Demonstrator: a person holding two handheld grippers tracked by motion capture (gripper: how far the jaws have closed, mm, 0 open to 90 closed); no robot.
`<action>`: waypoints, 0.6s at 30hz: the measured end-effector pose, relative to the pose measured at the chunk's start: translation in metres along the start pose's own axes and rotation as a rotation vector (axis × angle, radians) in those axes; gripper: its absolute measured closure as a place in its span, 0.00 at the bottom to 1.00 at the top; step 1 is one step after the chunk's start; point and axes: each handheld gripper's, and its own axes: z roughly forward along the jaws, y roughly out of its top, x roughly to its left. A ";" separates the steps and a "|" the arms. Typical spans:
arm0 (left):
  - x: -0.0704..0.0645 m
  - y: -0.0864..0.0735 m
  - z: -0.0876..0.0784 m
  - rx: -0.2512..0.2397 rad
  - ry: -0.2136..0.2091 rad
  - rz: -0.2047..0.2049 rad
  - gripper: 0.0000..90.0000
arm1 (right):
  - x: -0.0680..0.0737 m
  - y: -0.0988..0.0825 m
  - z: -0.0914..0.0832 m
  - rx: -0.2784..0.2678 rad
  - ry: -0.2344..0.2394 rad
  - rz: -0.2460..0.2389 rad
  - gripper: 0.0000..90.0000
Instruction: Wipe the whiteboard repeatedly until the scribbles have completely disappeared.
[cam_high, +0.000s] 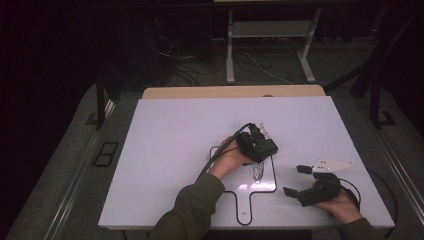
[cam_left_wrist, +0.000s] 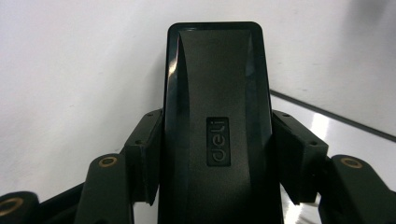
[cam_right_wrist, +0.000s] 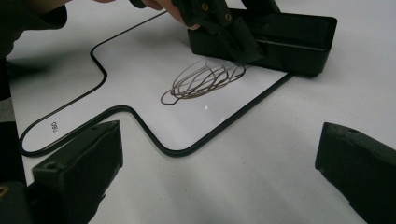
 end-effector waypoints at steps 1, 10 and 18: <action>0.001 0.000 0.000 -0.002 -0.006 -0.004 0.44 | 0.000 0.000 0.000 0.000 0.001 0.001 0.00; 0.016 -0.012 -0.007 0.000 0.023 -0.058 0.44 | -0.001 -0.001 -0.001 -0.005 -0.003 0.001 0.00; 0.008 -0.012 -0.008 0.001 -0.004 -0.019 0.44 | 0.000 0.000 0.000 -0.001 0.001 -0.001 0.00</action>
